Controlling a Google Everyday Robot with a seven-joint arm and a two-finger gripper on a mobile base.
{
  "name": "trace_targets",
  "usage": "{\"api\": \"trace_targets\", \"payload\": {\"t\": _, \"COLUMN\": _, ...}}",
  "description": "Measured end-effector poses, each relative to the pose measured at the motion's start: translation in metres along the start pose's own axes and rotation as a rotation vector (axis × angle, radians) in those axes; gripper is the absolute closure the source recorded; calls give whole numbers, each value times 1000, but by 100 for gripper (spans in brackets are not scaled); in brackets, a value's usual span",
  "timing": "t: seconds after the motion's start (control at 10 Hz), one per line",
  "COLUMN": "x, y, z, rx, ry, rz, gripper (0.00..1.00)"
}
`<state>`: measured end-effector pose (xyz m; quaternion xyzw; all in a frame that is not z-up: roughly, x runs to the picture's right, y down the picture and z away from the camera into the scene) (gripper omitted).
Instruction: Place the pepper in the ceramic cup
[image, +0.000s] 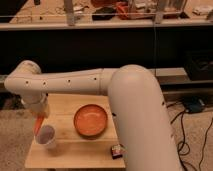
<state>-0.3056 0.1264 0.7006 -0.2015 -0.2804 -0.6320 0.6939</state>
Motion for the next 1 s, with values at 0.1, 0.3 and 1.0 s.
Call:
{"api": "trace_targets", "payload": {"t": 0.1, "x": -3, "y": -1, "z": 0, "rx": 1, "ry": -3, "rz": -5, "gripper": 57}}
{"api": "trace_targets", "payload": {"t": 0.3, "x": -9, "y": -2, "z": 7, "rx": -1, "ry": -6, "rz": -17, "gripper": 44}}
{"api": "trace_targets", "payload": {"t": 1.0, "x": -30, "y": -1, "z": 22, "rx": 6, "ry": 7, "rz": -27, "gripper": 87}}
